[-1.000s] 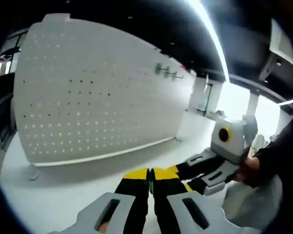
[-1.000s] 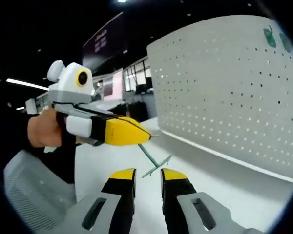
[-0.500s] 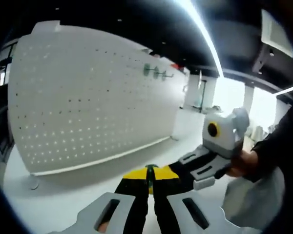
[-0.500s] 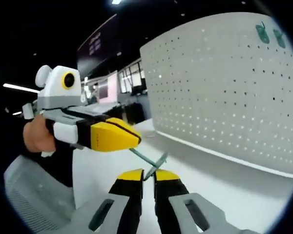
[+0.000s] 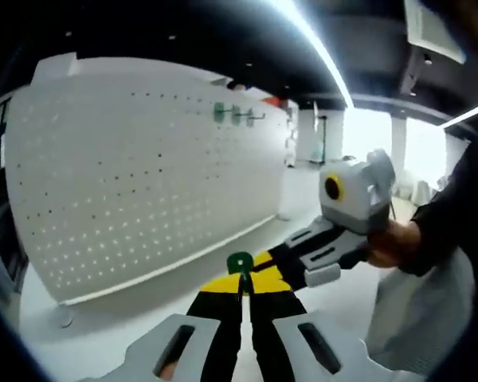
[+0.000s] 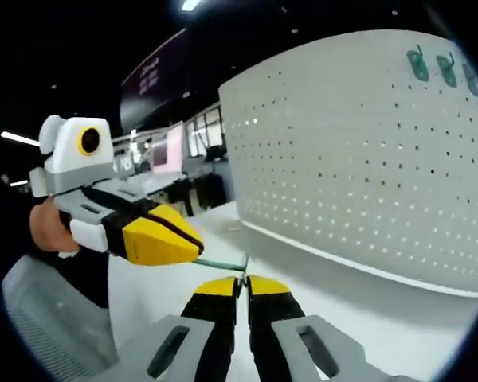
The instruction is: Insert the hook assembly into the mounting plate slot until the hook locks in place.
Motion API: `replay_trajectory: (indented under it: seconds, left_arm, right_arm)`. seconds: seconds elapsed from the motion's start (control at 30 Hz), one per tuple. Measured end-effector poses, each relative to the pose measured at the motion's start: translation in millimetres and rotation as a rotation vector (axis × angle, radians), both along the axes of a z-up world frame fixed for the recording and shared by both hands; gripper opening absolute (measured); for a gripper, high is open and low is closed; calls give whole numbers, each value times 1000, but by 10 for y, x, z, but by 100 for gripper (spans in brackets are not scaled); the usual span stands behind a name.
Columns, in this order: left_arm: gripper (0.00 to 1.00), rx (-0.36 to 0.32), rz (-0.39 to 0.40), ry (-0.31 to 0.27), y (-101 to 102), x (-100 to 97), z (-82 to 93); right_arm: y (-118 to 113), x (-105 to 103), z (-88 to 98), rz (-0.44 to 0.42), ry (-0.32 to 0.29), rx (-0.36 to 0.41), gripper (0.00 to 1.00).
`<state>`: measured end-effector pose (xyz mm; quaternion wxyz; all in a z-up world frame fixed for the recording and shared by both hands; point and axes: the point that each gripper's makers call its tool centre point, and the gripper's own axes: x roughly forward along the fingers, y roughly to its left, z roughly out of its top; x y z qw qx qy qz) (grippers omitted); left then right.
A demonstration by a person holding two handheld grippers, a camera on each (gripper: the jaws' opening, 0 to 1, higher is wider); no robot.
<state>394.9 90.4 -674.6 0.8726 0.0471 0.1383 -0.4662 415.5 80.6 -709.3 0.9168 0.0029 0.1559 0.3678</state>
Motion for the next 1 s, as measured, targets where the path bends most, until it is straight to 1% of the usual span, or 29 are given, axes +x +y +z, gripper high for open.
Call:
replay_trajectory:
  seconds: [0.13,0.3,0.5,0.7,0.8,0.83,0.93,1.0]
  left_arm:
    - [2,8,0,-12,-6,-25,9]
    - [2,-2,4,-21,-8,-34,48]
    - [2,1,-8,-23,-39,-61,51]
    - [2,-2,-25,-36,-51,-88,88]
    - [2,-8,-47,-36,-64,-121,107]
    - [2,-9,-58,-35,-74,-136,109]
    - [2,-9,-133,-45,-149,-226,124]
    - [2,-16,-166,-50,-187,-266,148]
  right_arm:
    - [-4,-9,21,-2,-6,-5,2]
    - [-17,-13,70,-9,-14,-2,2]
    - [-33,-17,69,-12,-11,-2,2]
    - [-26,-29,97,11,-8,20,2]
    - [-21,-68,104,48,11,44,2]
    - [-36,-65,116,50,4,46,2]
    - [-68,-91,170,84,2,57,1]
    - [-90,-128,189,112,6,67,1]
